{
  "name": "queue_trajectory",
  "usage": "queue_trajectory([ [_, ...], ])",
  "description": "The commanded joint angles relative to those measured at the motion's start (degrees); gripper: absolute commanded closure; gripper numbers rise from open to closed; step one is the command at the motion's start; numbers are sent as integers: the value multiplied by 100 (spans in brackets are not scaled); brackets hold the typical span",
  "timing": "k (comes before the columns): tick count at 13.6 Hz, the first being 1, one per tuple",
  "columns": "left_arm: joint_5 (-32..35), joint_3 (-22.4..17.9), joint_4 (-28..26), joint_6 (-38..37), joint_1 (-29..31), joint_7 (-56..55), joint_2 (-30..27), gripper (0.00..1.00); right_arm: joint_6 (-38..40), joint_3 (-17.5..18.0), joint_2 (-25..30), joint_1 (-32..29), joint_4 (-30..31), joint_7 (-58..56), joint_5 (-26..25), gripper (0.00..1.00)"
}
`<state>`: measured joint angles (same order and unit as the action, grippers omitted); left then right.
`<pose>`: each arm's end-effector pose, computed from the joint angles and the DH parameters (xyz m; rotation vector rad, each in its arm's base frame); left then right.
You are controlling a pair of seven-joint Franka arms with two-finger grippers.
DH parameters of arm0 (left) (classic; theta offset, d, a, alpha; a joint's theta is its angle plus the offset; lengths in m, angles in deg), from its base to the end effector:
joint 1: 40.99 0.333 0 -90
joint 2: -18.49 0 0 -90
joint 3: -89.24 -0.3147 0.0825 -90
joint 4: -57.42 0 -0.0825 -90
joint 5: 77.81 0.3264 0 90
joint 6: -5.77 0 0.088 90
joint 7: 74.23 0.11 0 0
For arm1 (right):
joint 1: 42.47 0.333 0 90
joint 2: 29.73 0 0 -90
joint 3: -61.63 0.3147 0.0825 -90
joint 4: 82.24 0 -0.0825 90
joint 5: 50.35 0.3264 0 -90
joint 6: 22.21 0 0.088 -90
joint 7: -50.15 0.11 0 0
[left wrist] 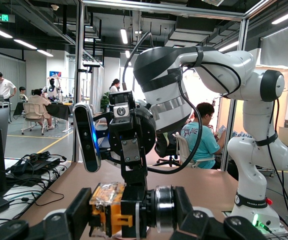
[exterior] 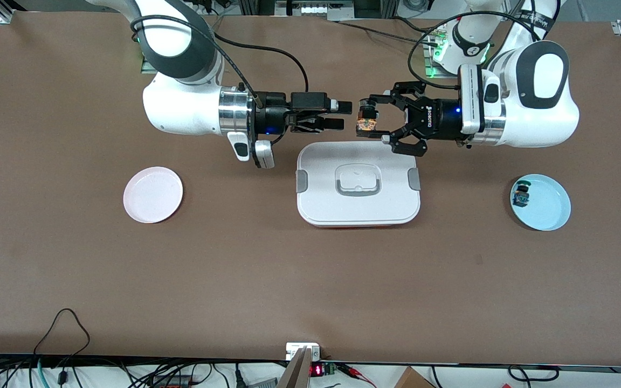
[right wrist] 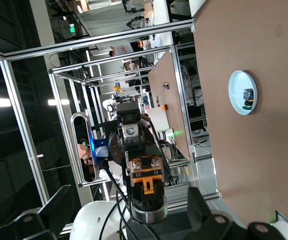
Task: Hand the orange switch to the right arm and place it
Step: 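Close the right gripper on the orange switch beside the left gripper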
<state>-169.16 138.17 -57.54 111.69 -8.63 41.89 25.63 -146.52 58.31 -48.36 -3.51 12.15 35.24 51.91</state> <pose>0.4930 -0.2135 0.5018 1.2389 -1.1893 1.1189 0.4924 0.4091 0.5081 -1.6393 0.1496 0.1317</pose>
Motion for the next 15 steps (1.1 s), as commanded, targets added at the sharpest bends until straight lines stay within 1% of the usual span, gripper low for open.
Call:
queue_trajectory([
  [1, -243, 81, -97, -35, 113, 279, -161, 100, -295, -19, -106, 137, -26, -660, 469, 0],
  [3, -243, 81, -88, -35, 113, 279, -161, 100, -655, -19, -115, 304, -26, -933, 803, 0],
  [4, -243, 81, -88, -44, 113, 279, -161, 100, -709, -19, -141, 400, -26, -1057, 944, 0],
  [10, -252, 81, -62, -35, 113, 306, -161, 100, -736, -19, -150, 437, 9, -1093, 1015, 0],
  [12, -252, 81, -62, -27, 113, 306, -161, 100, -744, -19, -159, 463, -8, -1093, 1024, 3],
  [13, -252, 81, -62, -35, 113, 306, -161, 100, -762, -19, -185, 489, -26, -1084, 1033, 3],
  [15, -252, 81, -62, -27, 113, 297, -161, 100, -832, -19, -203, 533, -35, -1093, 1251, 4],
])
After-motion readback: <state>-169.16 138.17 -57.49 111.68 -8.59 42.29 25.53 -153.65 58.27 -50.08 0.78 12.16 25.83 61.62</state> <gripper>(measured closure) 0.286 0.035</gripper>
